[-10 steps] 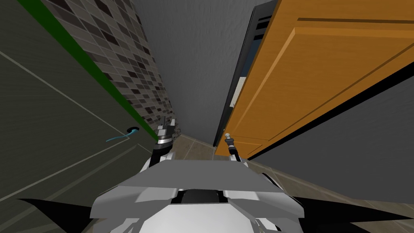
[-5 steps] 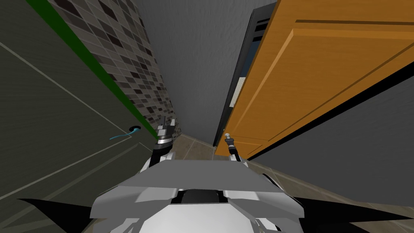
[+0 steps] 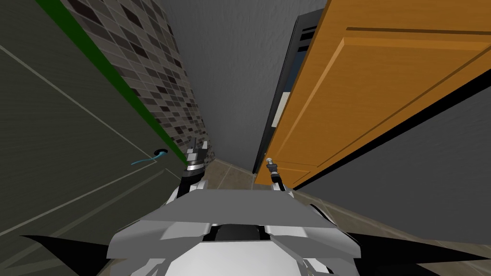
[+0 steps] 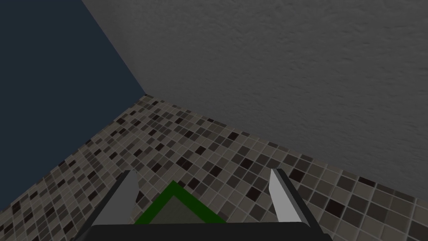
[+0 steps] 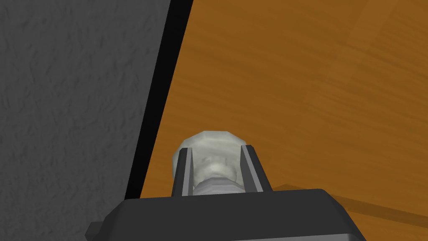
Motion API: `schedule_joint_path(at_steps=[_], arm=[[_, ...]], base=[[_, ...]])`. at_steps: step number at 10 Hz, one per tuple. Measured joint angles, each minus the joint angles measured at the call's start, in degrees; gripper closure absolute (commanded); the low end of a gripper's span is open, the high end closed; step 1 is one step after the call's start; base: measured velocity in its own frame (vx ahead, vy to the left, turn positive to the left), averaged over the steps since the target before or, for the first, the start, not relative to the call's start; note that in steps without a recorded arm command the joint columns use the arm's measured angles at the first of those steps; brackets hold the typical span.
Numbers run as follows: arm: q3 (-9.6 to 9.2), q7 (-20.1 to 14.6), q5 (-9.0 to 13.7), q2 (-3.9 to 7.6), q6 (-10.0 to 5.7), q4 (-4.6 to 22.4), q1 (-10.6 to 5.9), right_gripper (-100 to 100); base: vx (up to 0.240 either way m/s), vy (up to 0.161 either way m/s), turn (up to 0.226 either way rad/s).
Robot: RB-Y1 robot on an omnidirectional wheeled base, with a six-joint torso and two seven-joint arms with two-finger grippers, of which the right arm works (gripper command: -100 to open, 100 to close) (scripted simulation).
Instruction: Pull the door open
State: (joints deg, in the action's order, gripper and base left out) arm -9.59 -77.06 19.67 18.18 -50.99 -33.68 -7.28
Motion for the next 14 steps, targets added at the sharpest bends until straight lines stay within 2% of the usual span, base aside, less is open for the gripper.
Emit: schedule_joint_path(at_steps=[3,4,5,6,7,9,10,11,12,13,14], arm=[[-0.30,-4.68,0.34,0.04,-0.83,1.93,-1.20,100],[-0.25,-6.15,0.57,0.10,-0.01,0.08,-0.37,100],[-0.24,-7.02,0.66,0.05,0.60,-0.62,-0.24,100],[-0.11,-7.08,0.74,-0.04,1.26,-1.65,0.14,100],[-0.29,-7.54,0.67,0.03,0.79,-0.17,-0.70,100],[-0.16,-8.47,0.86,0.08,1.39,-1.98,0.36,100],[-0.26,-8.80,0.80,-0.01,0.81,-1.18,0.03,100],[-0.25,-8.86,0.80,0.01,0.65,-1.49,0.36,100],[-0.37,-9.16,0.77,0.08,0.47,-0.40,-0.31,100],[-0.27,-9.03,0.82,0.12,0.79,-1.25,0.22,100],[-0.43,-9.33,0.72,-0.06,-0.10,1.04,-1.01,100]], base=[[-0.022,-0.026,0.028],[-0.017,-0.020,0.007],[-0.006,-0.006,-0.003],[0.000,0.000,0.000],[0.000,0.000,0.000],[-0.003,-0.007,0.001],[0.000,0.000,0.000],[0.000,0.000,0.000],[0.000,0.000,0.000],[0.000,0.000,0.000],[-0.012,-0.015,0.031]])
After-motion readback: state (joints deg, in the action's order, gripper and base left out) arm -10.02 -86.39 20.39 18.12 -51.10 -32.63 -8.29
